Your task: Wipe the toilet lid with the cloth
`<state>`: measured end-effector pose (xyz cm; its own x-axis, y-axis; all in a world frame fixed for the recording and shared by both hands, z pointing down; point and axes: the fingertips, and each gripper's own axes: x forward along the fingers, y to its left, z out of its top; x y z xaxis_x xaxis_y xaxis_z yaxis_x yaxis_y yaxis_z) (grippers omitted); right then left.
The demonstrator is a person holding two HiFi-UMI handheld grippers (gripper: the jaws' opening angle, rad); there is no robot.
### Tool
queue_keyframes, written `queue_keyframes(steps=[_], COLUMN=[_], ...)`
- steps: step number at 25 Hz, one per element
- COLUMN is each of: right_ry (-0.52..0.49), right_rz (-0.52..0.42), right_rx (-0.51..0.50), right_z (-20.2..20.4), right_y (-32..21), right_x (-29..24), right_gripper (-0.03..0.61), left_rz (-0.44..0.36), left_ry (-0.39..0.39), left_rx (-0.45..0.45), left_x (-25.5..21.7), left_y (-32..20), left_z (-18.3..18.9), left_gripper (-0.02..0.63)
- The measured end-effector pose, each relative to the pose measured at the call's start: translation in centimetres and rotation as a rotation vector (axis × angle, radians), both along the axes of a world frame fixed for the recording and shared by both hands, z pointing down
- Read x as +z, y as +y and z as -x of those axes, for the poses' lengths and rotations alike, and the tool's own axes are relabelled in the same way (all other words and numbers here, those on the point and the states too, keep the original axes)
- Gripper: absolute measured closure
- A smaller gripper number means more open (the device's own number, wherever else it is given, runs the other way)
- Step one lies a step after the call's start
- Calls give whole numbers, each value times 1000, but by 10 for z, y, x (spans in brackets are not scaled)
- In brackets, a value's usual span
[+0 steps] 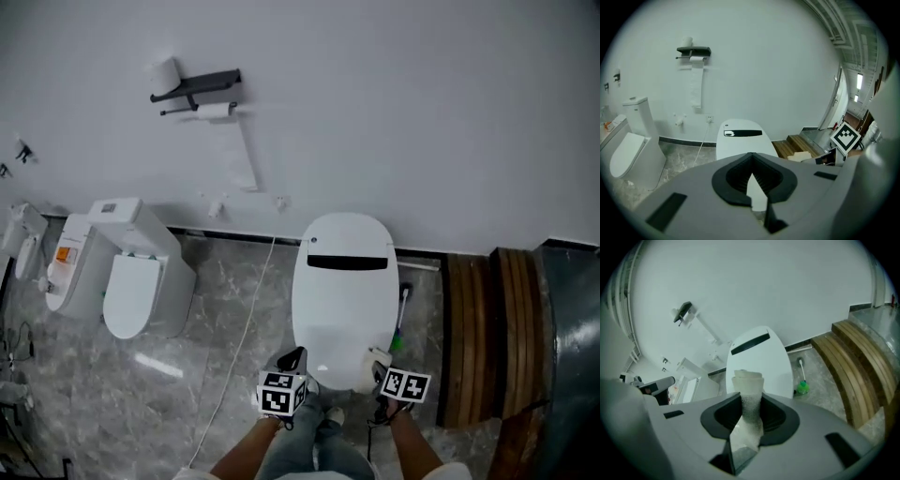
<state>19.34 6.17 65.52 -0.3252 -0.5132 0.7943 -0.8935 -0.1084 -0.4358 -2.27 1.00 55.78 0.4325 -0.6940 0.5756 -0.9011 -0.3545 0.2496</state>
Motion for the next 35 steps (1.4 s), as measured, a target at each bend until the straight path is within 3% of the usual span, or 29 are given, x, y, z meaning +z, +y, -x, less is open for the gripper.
queue_keyframes(steps=[9,12,19,24,30,35], right_ry=[-94,-85,-34,-62,59,57], right_rz=[-193,-237,-338,-382,-428,-406], right_rx=[13,-4,-56,-68,-103,-113], right_z=[33,34,47,60,58,60], right_y=[-44,-55,-76,-74,-68,-62], right_x=[-137,-168,-230,-257,-258,-249], right_gripper=[479,479,479,479,479,480], left_rz=[-58,-88,-189,-209,-180,-151], left_ry=[66,100,88,93,96,117], left_rx=[-3,-2,20,31,22,17], left_x=[-103,-134,-199,-213,-202,-197], left_y=[6,-2,-22,-22,-22,-19], left_z=[-17,-31,-40,-48,-57,-65], left_gripper=[600,600,600,600,600,600])
